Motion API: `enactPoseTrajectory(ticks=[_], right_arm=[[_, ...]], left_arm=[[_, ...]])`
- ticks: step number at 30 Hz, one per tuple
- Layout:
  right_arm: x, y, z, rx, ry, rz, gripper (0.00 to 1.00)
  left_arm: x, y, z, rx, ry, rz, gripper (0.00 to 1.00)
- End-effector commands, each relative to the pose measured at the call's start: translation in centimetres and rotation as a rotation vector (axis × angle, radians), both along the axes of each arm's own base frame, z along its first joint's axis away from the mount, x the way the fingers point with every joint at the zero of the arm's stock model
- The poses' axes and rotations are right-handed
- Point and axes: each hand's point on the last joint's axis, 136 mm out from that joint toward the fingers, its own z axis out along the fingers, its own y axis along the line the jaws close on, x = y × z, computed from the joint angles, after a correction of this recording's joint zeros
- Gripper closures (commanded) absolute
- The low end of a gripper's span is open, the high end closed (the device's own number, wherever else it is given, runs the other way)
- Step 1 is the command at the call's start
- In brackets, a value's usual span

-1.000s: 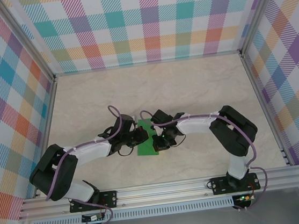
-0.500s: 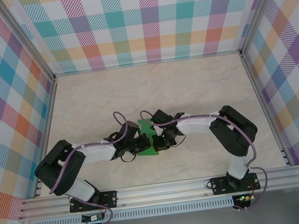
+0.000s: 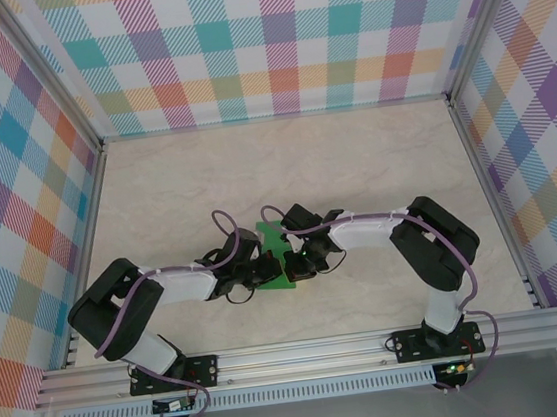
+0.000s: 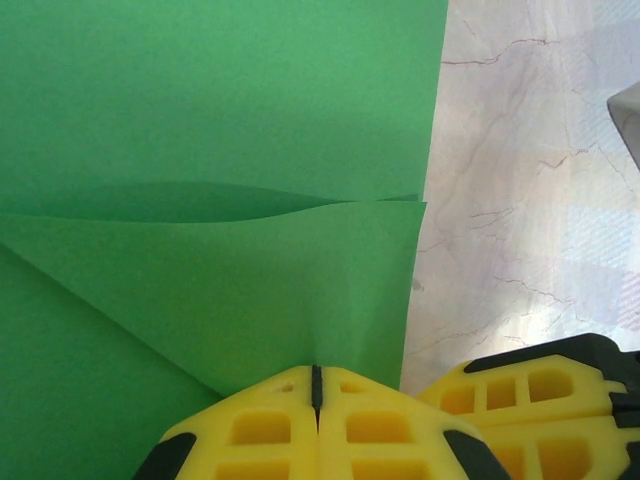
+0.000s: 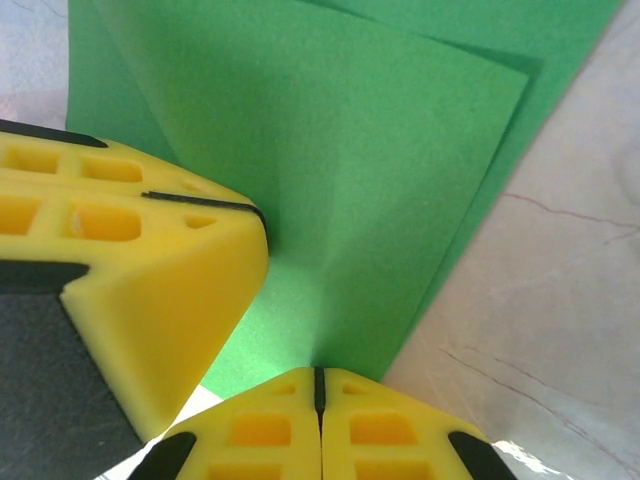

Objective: Fold a paper plane with a square sheet of paper (pick it up from the middle)
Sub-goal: Fold the triangle a second time at the center of the table.

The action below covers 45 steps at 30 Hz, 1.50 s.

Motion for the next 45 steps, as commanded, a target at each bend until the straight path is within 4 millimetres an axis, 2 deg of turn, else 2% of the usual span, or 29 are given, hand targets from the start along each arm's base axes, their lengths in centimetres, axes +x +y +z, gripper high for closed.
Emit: enactPoseTrajectory(ticks=[1, 8, 12, 23, 31, 33, 36, 40, 42, 45], right_arm=[[-2.0, -3.8, -4.0, -0.195, 0.071, -0.001, 0.94], [-2.6, -6.8, -5.3, -0.353, 0.085, 0.017, 0.94], [-3.0, -7.6, -5.8, -0.394, 0.095, 0.034, 0.94], [-3.1, -7.7, -6.2, -0.4, 0.103, 0.038, 0.94], [-2.8, -6.8, -5.6, -0.359, 0.098, 0.035, 0.93], [-2.7, -6.2, -5.2, -0.332, 0.097, 0.036, 0.93], [-2.2, -5.0, -4.2, -0.278, 0.084, 0.034, 0.93], [-1.3, -3.3, -2.6, -0.209, 0.059, 0.031, 0.93], [-0.9, -2.3, -1.9, -0.169, 0.049, 0.031, 0.93], [-0.2, -0.8, -0.4, -0.103, 0.022, 0.036, 0.93]], left_arm=[[-1.0, 1.8, -2.7, 0.106, 0.034, 0.021, 1.0], [0.7, 3.7, -2.2, 0.17, 0.004, 0.087, 0.98], [2.3, 4.5, -1.7, 0.165, -0.008, 0.107, 0.96], [5.3, 8.3, -2.6, 0.159, 0.023, 0.167, 0.92], [6.3, 11.5, -1.3, 0.181, -0.004, 0.219, 0.85], [6.5, 11.4, -0.4, 0.156, -0.015, 0.214, 0.84], [6.8, 10.3, 2.2, 0.078, -0.054, 0.197, 0.81], [6.1, 8.3, 5.6, -0.044, -0.111, 0.171, 0.81], [5.4, 7.0, 6.4, -0.085, -0.122, 0.153, 0.84], [4.5, 5.3, 5.7, -0.101, -0.109, 0.126, 0.89]])
